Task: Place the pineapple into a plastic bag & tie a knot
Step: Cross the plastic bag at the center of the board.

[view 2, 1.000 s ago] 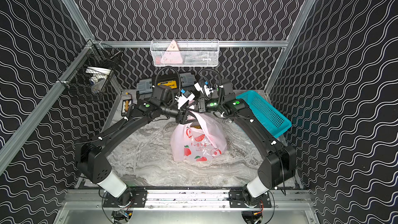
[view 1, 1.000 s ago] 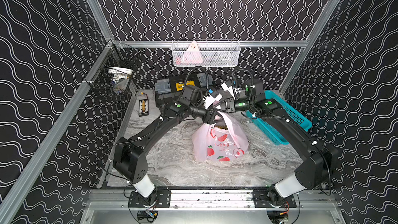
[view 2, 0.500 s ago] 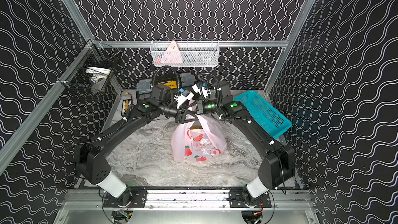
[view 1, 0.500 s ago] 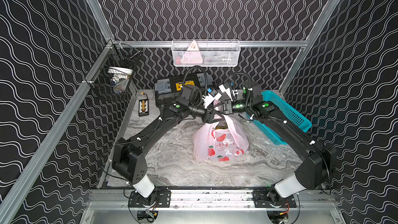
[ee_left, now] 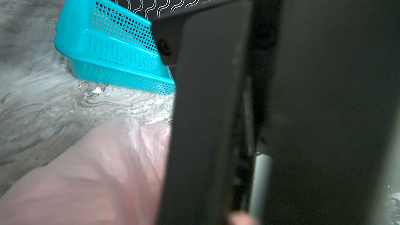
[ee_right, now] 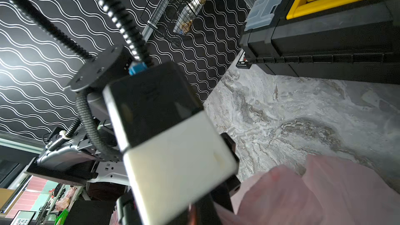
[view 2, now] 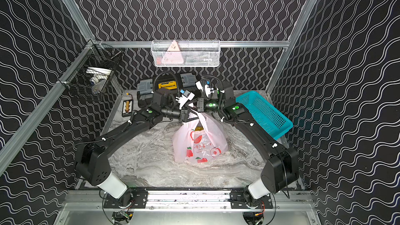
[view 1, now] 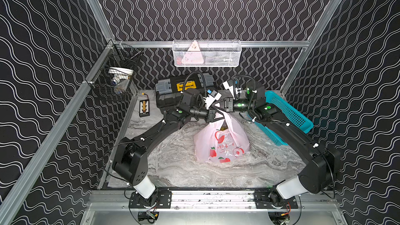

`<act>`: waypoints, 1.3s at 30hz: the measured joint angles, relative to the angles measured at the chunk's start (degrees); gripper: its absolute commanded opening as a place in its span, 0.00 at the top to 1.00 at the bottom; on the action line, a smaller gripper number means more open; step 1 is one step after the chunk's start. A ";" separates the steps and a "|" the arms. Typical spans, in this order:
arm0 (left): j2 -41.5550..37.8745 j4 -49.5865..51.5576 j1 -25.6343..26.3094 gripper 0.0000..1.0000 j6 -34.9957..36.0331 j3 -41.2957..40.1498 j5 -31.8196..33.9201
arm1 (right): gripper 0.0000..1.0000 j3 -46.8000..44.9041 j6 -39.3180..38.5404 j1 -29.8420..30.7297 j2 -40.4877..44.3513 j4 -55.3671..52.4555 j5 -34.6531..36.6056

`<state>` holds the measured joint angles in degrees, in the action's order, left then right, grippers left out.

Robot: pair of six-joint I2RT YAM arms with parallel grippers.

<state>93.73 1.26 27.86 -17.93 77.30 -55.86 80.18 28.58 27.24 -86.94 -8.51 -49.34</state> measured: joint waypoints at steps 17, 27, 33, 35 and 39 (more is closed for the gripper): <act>-0.02 14.73 -0.35 0.51 10.29 6.54 -3.65 | 1.00 3.19 -3.19 -1.01 -0.70 -5.73 -1.57; 0.24 15.13 -1.68 0.47 11.80 6.97 -5.03 | 1.00 2.49 -3.32 -0.83 -1.57 -8.46 -5.14; 0.46 8.28 -1.64 0.47 7.93 3.63 -3.85 | 1.00 -0.11 2.12 -0.96 -0.52 -3.17 -5.03; 0.31 3.61 -1.64 0.48 4.74 1.62 -3.78 | 1.00 -0.92 4.24 -0.98 -0.15 -0.79 -4.70; 0.04 -7.17 -1.60 0.50 -2.64 -1.68 -3.65 | 1.00 -2.29 8.66 -1.03 0.20 4.15 -3.63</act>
<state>93.78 -5.91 26.26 -20.58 75.61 -59.51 77.89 37.23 26.22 -86.74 -4.36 -52.97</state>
